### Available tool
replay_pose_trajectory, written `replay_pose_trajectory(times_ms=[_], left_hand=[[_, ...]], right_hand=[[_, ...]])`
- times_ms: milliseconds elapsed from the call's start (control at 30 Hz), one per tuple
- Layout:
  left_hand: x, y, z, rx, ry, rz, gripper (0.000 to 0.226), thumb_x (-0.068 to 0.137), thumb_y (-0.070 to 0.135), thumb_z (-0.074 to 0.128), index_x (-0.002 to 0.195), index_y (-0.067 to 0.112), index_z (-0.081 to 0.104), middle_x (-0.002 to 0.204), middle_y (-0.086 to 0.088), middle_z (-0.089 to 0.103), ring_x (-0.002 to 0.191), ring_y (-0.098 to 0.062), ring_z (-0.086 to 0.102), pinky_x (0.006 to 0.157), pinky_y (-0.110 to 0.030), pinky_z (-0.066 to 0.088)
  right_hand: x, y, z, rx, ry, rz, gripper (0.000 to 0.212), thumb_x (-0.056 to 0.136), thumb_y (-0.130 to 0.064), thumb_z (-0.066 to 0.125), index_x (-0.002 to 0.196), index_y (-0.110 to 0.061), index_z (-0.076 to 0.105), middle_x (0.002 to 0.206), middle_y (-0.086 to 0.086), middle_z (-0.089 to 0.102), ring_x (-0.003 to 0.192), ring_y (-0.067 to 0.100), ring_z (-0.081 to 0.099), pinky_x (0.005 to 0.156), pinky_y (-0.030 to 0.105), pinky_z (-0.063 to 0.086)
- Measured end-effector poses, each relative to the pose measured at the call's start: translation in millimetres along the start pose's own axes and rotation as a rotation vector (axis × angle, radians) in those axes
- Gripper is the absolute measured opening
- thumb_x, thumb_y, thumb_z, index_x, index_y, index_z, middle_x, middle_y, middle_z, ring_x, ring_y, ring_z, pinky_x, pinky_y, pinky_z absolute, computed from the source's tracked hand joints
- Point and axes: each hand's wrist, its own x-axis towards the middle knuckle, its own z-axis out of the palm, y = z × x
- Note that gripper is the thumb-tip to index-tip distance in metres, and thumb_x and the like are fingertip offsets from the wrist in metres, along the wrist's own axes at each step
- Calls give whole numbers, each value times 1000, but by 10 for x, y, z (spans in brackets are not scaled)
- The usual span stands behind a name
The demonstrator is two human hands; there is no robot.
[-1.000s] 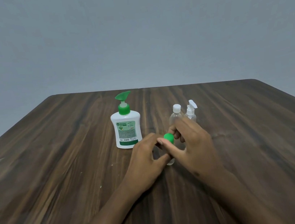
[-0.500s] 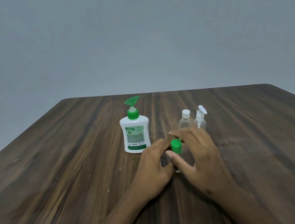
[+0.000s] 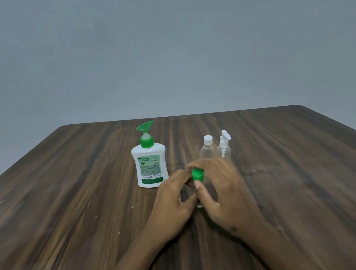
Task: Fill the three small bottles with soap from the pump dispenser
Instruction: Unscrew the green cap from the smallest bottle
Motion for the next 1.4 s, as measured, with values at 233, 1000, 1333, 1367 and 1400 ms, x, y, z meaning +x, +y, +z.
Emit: replay_pose_trajectory(times_ms=[233, 1000, 1333, 1367, 1400], left_hand=[[2, 20, -19, 22, -8, -6, 16, 90, 16, 73, 106, 16, 73, 94, 10, 67, 85, -6, 60, 73, -20, 43], [2, 44, -23, 8, 3, 25, 19, 91, 17, 72, 110, 19, 73, 97, 13, 68, 89, 1, 61, 77, -10, 41], [-6, 38, -16, -12, -8, 20, 19, 93, 33, 66, 106, 20, 70, 94, 11, 66, 87, -3, 61, 76, -13, 42], [-6, 38, -16, -22, -9, 19, 19, 93, 33, 66, 107, 20, 70, 95, 11, 67, 88, -5, 62, 76, -13, 42], [-5, 36, -14, -27, -9, 17, 18, 93, 33, 66, 106, 21, 70, 95, 11, 67, 88, -6, 62, 76, -14, 43]], right_hand=[[14, 74, 64, -67, 75, 70, 23, 88, -30, 74, 106, -20, 62, 99, -12, 57, 91, 8, 55, 82, 34, 46], [17, 43, 22, 4, 42, 13, 26, 88, -16, 64, 114, -17, 65, 107, -9, 62, 99, 13, 58, 84, 39, 46], [5, 25, 22, 26, 33, -25, 32, 85, -8, 61, 116, -16, 66, 110, -9, 63, 105, 12, 59, 87, 40, 47], [3, 25, 21, 27, 32, -27, 32, 85, -8, 61, 116, -15, 66, 110, -8, 64, 105, 12, 59, 87, 39, 47], [4, 24, 20, 29, 32, -29, 32, 85, -8, 61, 115, -15, 66, 110, -7, 64, 105, 12, 59, 87, 39, 47]])
